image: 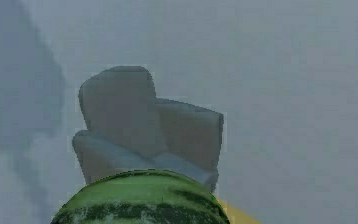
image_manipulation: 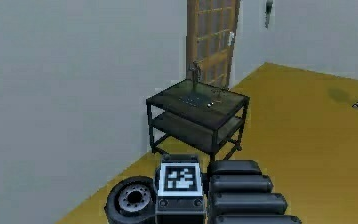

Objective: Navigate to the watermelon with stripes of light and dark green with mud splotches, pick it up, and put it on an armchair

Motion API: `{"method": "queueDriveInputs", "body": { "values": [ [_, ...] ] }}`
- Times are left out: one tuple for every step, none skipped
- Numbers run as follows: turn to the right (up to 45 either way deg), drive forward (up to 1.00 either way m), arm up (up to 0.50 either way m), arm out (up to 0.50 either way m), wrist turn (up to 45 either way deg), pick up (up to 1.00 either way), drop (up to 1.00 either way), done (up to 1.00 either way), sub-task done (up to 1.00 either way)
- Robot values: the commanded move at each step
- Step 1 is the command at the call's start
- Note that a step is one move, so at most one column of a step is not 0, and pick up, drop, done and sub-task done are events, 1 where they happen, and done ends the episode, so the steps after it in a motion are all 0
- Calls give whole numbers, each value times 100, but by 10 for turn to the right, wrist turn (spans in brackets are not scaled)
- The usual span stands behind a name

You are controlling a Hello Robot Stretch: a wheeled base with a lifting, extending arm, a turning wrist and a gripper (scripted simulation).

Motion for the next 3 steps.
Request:
{"method": "queueDriveInputs", "body": {
  "values": [
    [-450, 0, 0, 0, 0, 0, 0, 0, 0],
    [-450, 0, 0, 0, 0, 0, 0, 0, 0],
    [-450, 0, 0, 0, 0, 0, 0, 0, 0]
  ]
}}
